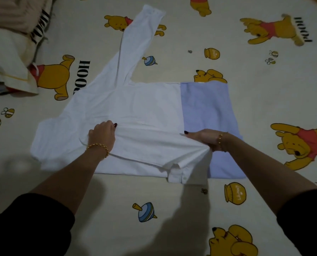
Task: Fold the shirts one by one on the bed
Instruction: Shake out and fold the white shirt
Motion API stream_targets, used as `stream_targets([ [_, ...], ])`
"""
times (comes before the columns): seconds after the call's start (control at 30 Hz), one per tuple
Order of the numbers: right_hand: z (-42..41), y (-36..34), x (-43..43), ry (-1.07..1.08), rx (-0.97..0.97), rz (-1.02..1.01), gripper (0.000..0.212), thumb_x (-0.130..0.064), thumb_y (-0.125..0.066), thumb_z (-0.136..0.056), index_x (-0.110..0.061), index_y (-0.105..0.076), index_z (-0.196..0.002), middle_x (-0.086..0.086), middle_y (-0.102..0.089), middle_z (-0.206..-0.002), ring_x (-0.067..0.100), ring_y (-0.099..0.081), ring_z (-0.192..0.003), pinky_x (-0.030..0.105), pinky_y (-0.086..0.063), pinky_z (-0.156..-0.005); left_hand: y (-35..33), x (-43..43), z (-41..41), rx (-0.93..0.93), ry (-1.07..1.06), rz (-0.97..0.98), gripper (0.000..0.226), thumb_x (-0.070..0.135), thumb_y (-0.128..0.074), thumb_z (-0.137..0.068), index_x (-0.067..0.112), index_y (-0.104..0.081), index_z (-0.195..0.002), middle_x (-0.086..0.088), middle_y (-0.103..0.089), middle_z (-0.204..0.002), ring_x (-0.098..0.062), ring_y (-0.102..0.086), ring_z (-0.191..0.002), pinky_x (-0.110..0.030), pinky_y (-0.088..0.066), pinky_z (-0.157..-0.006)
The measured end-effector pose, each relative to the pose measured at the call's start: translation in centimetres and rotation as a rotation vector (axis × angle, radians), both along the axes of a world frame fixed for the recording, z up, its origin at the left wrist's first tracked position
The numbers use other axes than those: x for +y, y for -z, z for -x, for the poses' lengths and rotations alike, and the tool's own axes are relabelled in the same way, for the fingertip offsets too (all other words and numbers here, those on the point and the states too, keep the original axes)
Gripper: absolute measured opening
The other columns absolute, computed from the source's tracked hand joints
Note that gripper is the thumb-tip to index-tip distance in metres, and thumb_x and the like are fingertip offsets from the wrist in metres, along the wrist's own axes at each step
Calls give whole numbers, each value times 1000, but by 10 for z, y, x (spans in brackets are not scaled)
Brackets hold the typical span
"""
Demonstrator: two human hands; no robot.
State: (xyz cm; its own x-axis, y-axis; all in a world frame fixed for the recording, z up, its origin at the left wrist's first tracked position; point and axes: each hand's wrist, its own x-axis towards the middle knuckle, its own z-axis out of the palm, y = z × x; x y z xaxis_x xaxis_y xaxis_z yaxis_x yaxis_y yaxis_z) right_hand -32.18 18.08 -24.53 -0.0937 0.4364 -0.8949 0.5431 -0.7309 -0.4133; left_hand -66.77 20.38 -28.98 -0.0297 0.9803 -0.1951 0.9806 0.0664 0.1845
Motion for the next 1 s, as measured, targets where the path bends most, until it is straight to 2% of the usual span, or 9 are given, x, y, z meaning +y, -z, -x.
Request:
stream_targets([
  [0.13,-18,-6,22,-447,-585,-445,59,-62,-49,-88,-6,-57,-71,11,-57,-72,27,-57,-72,32,-44,-63,0,-3,-11,93,33,-72,32,24,-34,-101,5,-58,-93,-15,-60,-92,-33,-54,-89,-44,-38,-77],
  [0.2,-23,0,26,-318,-736,-680,46,-51,-49,-92,-8,-62,-101,15,-63,-102,31,-58,-95,40,-45,-82,2,-5,-17,86,-13,-87,29,22,-37,-100,4,-59,-97,-17,-60,-97,-34,-54,-93,-46,-39,-83],
  [0.3,-22,16,11,-381,-863,-819,53,-48,-41,-94,-17,-42,-137,10,-37,-145,29,-34,-134,56,-18,-109,7,-14,-25,19,-67,-186,31,25,-46,-97,5,-56,-118,-17,-57,-118,-34,-52,-111,-52,-23,-109],
  [0.43,-12,37,-42,-429,-666,-1112,79,-59,-37,-88,-8,-27,-147,14,-22,-155,29,-19,-144,58,-9,-112,13,-39,-32,40,419,-260,73,50,-41,-88,0,-34,-141,-16,-37,-146,-29,-33,-137,-54,-7,-114],
  [0.53,-9,53,-76,-564,-570,-1054,88,-46,-47,-84,-2,-11,-151,16,-5,-159,30,-1,-147,57,-3,-116,21,-57,-34,155,698,-147,84,52,-39,-83,-1,-24,-146,-17,-19,-155,-26,-15,-144,-54,-12,-115],
  [0.7,-18,77,-83,-452,-763,-871,72,-8,-55,-82,8,-25,-145,28,-23,-151,43,-25,-140,58,-28,-109,39,-54,-33,257,645,-194,71,11,-26,-75,2,-19,-145,-14,-22,-154,-22,-4,-146,-44,-7,-114],
  [0.87,-50,69,-71,-582,-881,-977,48,2,-40,-87,8,-45,-134,27,-46,-139,44,-46,-127,59,-45,-95,43,-43,-25,282,620,-267,95,-30,-42,-52,5,-37,-141,-10,-40,-147,-26,-38,-135,-41,7,-114],
  [0.93,-72,63,-79,-678,-955,-1003,52,-2,-42,-86,3,-42,-138,21,-43,-144,39,-43,-131,60,-38,-101,42,-44,-19,270,641,-308,100,-31,-40,-51,9,-32,-142,-7,-39,-148,-19,-18,-143,-44,5,-114],
  [1.0,-84,64,-96,-756,-942,-944,73,-8,-68,-74,-1,-39,-140,16,-42,-146,35,-42,-133,60,-36,-102,44,-52,-17,270,702,-327,98,-30,-37,-53,10,-28,-143,-5,-35,-150,-11,6,-145,-47,-1,-114],
])
